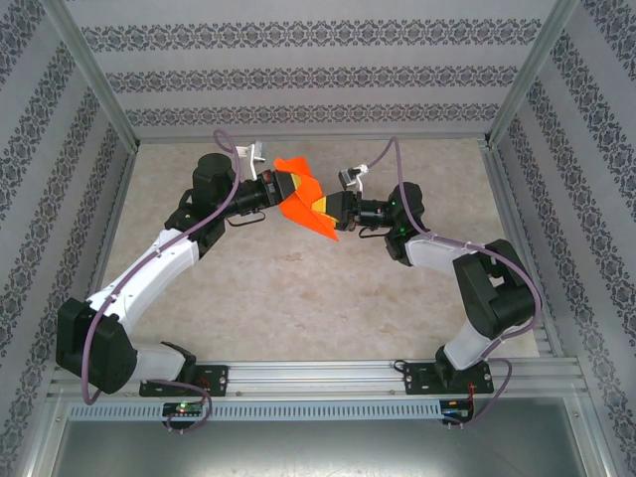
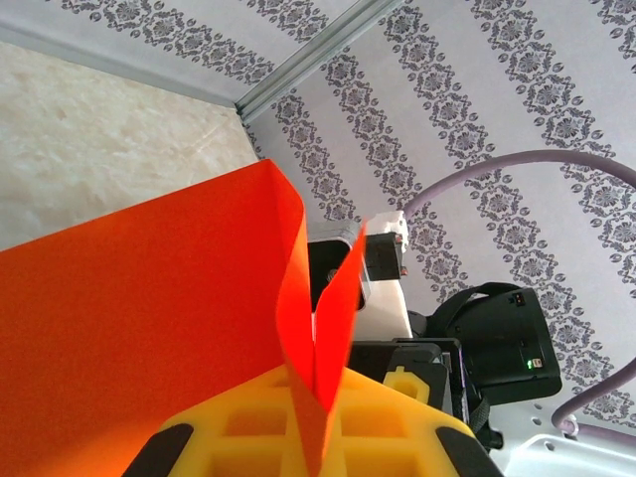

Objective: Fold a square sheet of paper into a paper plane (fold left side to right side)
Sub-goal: Turn over the paper at the center of the table.

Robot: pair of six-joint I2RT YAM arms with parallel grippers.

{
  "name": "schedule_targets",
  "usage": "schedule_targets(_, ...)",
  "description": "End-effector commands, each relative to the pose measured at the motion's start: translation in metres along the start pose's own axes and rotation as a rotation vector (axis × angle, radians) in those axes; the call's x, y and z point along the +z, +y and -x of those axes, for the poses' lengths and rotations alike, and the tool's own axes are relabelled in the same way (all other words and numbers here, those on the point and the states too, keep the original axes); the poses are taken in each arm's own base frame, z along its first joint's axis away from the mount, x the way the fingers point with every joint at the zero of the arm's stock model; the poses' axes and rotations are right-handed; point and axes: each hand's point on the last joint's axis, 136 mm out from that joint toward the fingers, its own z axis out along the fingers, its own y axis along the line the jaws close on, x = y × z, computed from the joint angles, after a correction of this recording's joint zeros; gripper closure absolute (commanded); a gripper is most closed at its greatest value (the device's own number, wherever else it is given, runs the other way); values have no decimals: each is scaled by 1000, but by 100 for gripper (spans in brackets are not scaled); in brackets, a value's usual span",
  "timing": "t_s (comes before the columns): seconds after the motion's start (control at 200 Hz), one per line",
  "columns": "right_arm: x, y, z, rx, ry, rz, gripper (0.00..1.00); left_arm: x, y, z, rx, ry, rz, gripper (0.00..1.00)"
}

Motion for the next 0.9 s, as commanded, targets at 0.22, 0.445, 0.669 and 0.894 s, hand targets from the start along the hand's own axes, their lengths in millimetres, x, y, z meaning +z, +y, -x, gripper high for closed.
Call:
schedule_targets(0.22, -1, 16, -2, -112, 12, -63, 67, 2, 5, -2, -14, 11, 0, 100)
schedule_targets(0.445, -3, 14, -1, -120, -1, -77, 83, 2, 9, -5, -12, 22, 16, 86)
schedule_targets(0.669, -11, 3, -7, -149, 7, -207, 93, -7, 20, -8, 25, 36, 116, 46)
schedule_targets(0.894, -38, -33, -12, -206, 36, -583, 95, -49, 45, -7, 128, 15, 393, 23)
